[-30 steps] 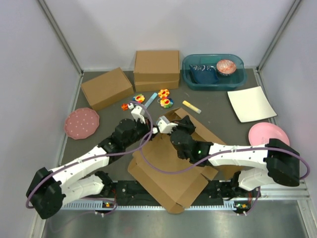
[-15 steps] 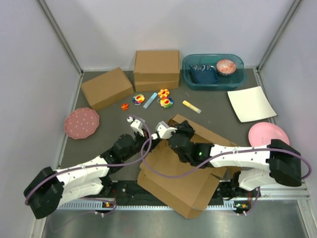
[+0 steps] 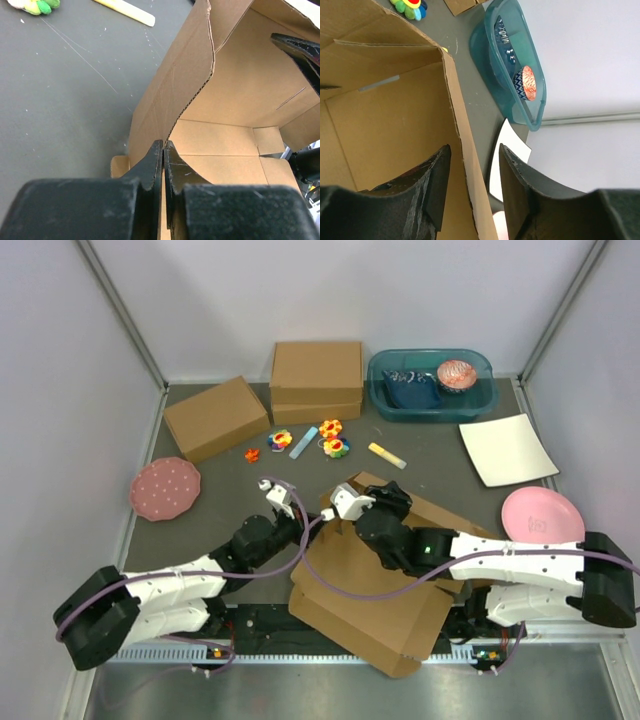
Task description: Fold the paper box
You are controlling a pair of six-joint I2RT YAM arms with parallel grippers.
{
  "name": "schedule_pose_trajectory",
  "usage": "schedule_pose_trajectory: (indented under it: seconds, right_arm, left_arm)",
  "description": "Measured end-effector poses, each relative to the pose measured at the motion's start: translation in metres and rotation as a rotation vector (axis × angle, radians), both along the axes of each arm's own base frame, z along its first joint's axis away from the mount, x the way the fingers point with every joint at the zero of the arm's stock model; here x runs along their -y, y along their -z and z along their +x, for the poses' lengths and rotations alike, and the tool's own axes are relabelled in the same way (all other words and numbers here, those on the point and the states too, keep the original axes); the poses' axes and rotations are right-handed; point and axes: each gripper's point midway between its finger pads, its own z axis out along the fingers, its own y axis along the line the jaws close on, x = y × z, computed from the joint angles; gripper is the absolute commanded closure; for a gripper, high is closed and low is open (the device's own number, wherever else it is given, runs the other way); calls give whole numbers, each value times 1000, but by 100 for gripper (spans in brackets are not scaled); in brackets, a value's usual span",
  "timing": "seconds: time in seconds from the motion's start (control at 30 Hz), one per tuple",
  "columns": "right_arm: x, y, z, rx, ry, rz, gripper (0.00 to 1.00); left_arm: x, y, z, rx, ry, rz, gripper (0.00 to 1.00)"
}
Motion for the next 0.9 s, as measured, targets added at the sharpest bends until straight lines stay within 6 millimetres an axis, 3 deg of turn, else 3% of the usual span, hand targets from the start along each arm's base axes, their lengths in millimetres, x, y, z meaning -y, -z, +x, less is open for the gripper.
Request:
schedule_pose_trajectory:
  seconds: [0.17, 0.27, 0.47, 0.6, 0.9]
  right_arm:
    - [7, -1, -1, -15, -5, -10, 58]
    - [11, 2, -1, -35, -7, -9, 67]
    - [15, 8, -3, -74, -10, 7, 95]
    - [18, 8, -4, -79, -7, 3, 100]
    - [18, 8, -7, -70, 0, -3, 100]
  left_arm:
    - [-1, 3, 0, 14, -6, -6, 100]
    - [-1, 4, 0, 19, -7, -8, 100]
    - [0, 6, 0, 26, -8, -15, 100]
    - [1, 5, -1, 31, -4, -21, 100]
    - [7, 4, -6, 29, 17, -33, 100]
